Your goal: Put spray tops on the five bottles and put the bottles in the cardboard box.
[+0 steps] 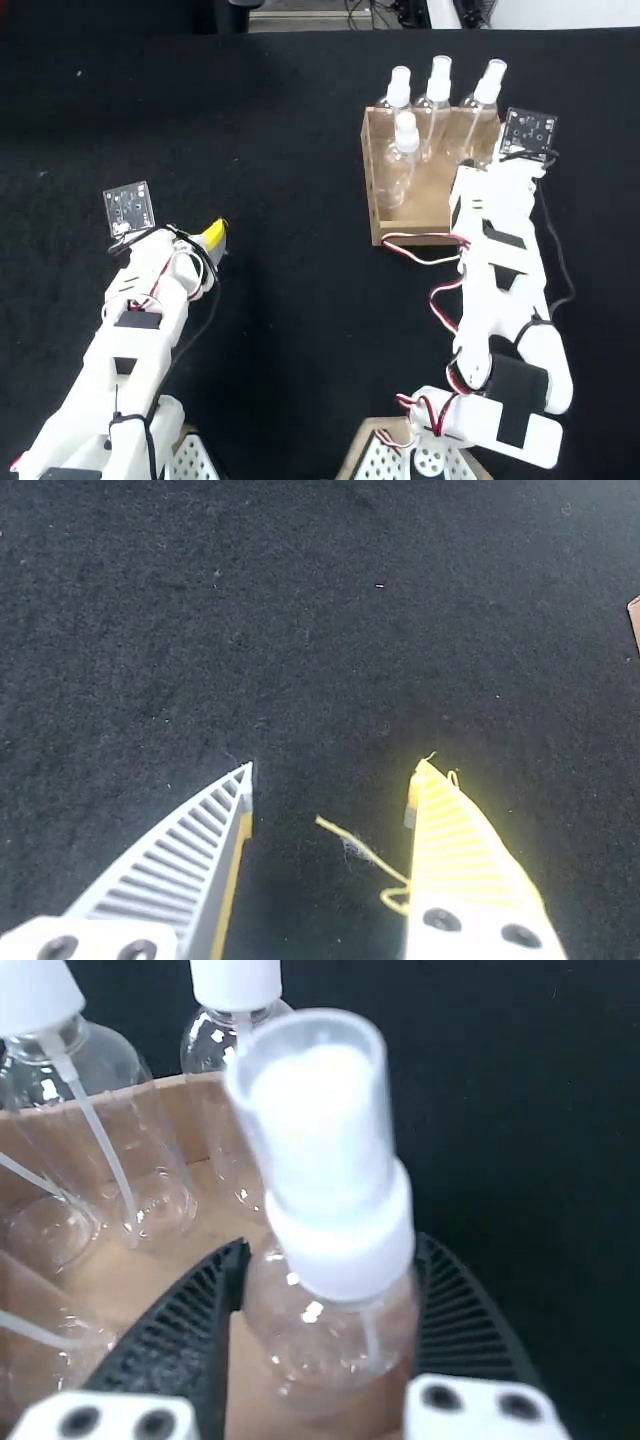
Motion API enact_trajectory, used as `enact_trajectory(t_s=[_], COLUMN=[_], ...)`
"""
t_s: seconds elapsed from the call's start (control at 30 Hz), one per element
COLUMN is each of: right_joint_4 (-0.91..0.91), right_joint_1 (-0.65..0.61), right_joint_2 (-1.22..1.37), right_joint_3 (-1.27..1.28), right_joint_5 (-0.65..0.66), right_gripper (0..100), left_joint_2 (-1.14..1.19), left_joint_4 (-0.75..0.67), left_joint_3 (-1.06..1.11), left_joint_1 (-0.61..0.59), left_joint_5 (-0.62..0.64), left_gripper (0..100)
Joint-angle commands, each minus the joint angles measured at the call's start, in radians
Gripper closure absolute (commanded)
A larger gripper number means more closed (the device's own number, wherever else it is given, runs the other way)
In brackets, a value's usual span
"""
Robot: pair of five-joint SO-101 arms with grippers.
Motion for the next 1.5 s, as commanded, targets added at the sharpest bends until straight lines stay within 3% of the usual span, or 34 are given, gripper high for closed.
enact_trajectory(t_s=[0.0,0.33,1.2,1.37,1.47], right_joint_4=[0.006,0.008,0.130,0.187,0.212], right_joint_1=[-0.012,-0.012,-0.074,-0.069,-0.068], right_joint_2=[-0.007,-0.007,-0.084,-0.084,-0.085], right_joint_3=[-0.056,-0.056,-0.068,-0.068,-0.073], right_joint_5=[0.002,0.002,0.002,0.002,0.002], right_gripper=[78.0,64.0,63.0,53.6,54.2], left_joint_2=[-0.009,-0.009,-0.009,-0.009,-0.009], left_joint_4=[-0.018,-0.018,-0.018,-0.018,-0.018], left_joint_3=[-0.007,-0.008,-0.008,-0.008,-0.008], left_joint_1=[-0.002,-0.002,-0.004,-0.004,-0.004], left_joint_5=[0.002,0.002,0.002,0.002,0.002], left_gripper=[76,76,76,76,76])
